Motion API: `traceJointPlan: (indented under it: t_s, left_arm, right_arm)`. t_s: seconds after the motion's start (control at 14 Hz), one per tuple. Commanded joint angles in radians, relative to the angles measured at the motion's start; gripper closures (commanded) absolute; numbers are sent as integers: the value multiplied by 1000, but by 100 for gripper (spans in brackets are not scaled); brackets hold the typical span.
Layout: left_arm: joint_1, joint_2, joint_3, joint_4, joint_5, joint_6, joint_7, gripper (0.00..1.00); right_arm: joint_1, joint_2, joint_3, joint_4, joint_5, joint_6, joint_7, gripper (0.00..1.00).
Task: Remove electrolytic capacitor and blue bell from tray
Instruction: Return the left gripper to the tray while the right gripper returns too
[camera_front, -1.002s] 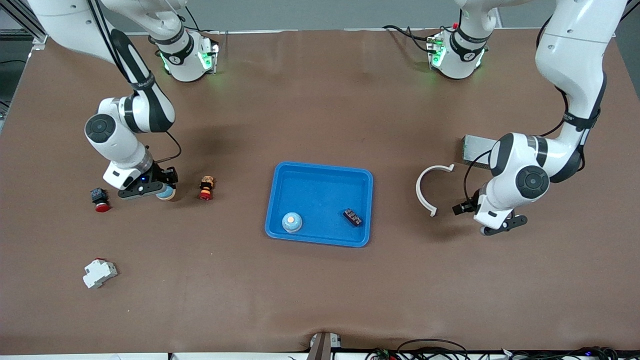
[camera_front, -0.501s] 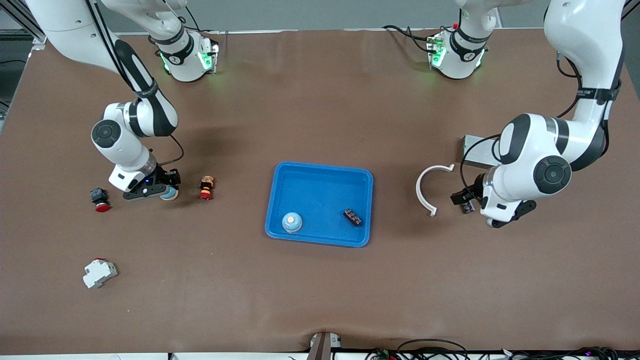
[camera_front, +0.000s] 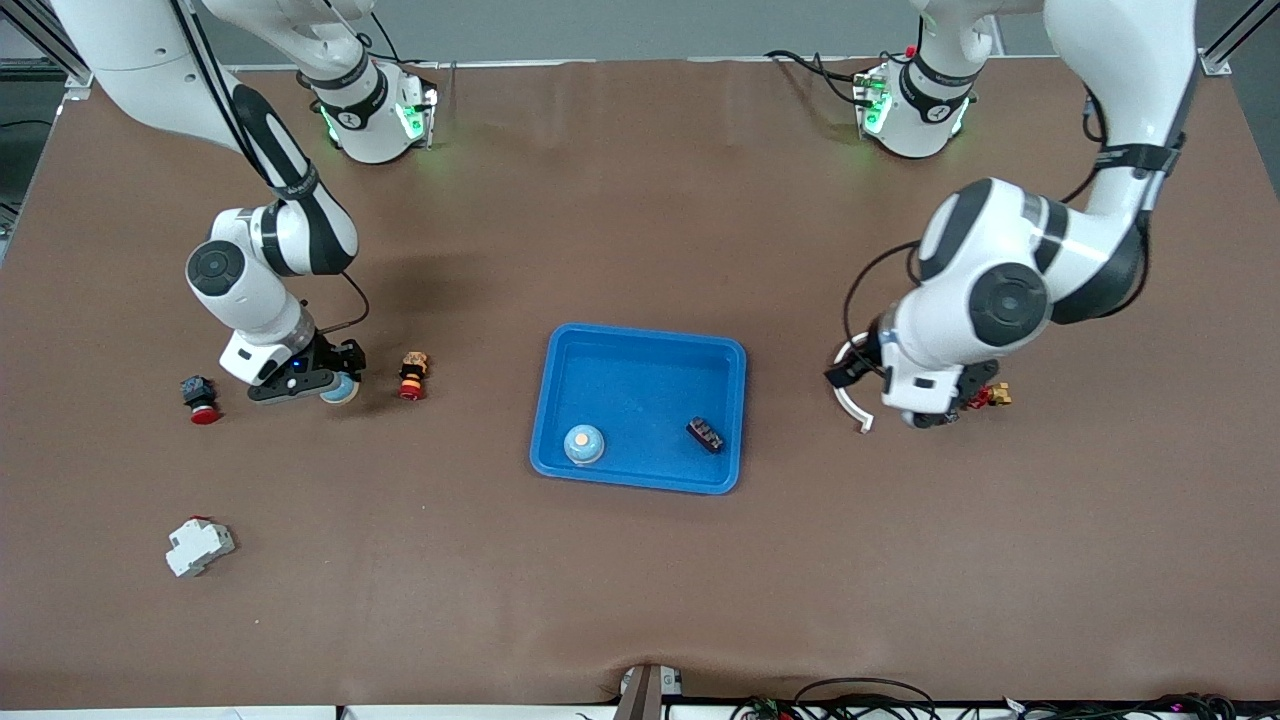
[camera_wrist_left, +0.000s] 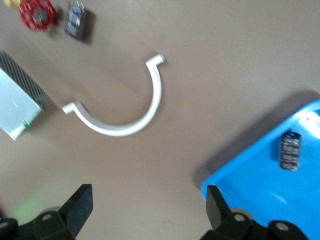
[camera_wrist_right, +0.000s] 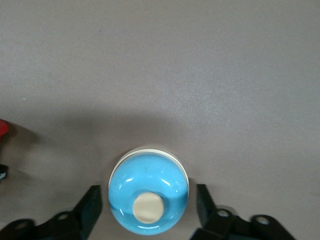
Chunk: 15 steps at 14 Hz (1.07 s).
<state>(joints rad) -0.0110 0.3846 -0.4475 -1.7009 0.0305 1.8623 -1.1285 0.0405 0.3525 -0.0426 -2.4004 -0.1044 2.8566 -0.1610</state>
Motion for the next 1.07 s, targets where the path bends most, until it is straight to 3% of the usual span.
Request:
traceJointPlan:
  t_s: [0.0, 0.14, 0.43, 0.57, 1.0]
  left_arm:
    - [-64, 91, 1, 128, -4, -20, -163, 0]
    - [-115, 138, 6, 174, 0, -11, -233, 0]
    - [-193, 246, 15, 248, 73, 70, -376, 0]
    - [-210, 312, 15, 282, 147, 133, -459, 0]
    - [-291, 405, 107, 303, 158, 395, -536, 0]
  right_arm:
    - [-16, -45, 36, 7, -4, -31, 7, 0]
    - [1, -96, 67, 64, -4, -168, 73, 0]
    - [54, -122, 179, 232, -4, -452, 401, 0]
    - [113, -112, 208, 271, -4, -465, 593, 0]
    - [291, 15, 207, 473, -6, -499, 937, 0]
